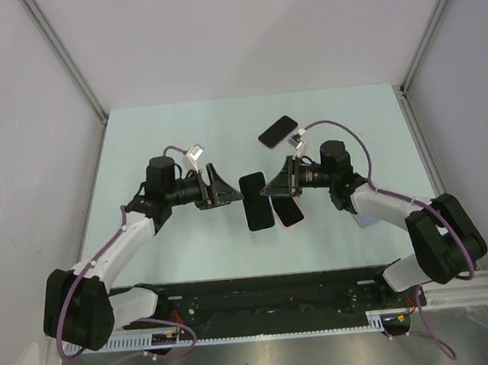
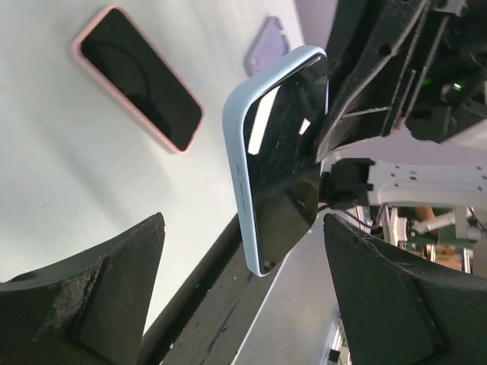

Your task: Put the phone into the phone case

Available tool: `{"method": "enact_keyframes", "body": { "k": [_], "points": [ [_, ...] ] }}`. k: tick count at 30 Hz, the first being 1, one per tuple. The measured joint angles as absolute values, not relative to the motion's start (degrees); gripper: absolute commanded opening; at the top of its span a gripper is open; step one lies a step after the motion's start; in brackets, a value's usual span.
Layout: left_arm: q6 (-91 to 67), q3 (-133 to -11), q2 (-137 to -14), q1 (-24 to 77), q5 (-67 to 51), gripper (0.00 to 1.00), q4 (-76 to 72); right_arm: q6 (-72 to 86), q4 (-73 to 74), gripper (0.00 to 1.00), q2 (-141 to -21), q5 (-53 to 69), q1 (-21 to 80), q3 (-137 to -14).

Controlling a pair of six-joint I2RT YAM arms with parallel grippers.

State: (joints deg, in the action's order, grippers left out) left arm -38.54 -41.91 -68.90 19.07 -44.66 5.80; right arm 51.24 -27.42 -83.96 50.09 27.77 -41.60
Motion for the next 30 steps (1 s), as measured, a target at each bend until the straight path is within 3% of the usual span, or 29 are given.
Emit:
{"method": "enact_keyframes", "body": {
  "k": [11, 17, 20, 25, 26, 28, 30],
  "points": [
    [-41.1, -40.99, -65.82, 18.98, -56.1, 0.93, -7.09, 59.42, -37.21, 0.0, -77.67, 54.85, 28.84, -39.27],
    [-46.33, -37.71, -64.51, 19.18, -59.11, 0.87, -16.27, 65.65, -47.07, 0.0, -79.48, 55.16, 31.18, -37.8],
    [-48.27, -37.04, -64.6, 19.51, -59.92, 0.76, -18.94, 67.4, -49.84, 0.0, -80.51, 55.16, 32.08, -37.56],
    [-52.6, -35.59, -64.86, 20.03, -61.04, 0.36, -24.82, 69.89, -53.74, 0.03, -82.43, 55.16, 32.4, -37.5],
    [-53.17, -35.55, -65.04, 20.1, -61.3, 0.26, -25.32, 70.22, -54.37, 0.08, -82.83, 55.18, 32.45, -37.5],
    [-54.0, -35.57, -65.56, 20.1, -61.73, 0.18, -26.04, 70.7, -55.29, 0.15, -83.31, 55.53, 32.45, -37.5],
    [-55.29, -35.57, -66.11, 20.1, -62.08, 0.04, -26.35, 70.35, -56.03, 0.29, -83.33, 55.88, 32.34, -37.3]
  ]
}}
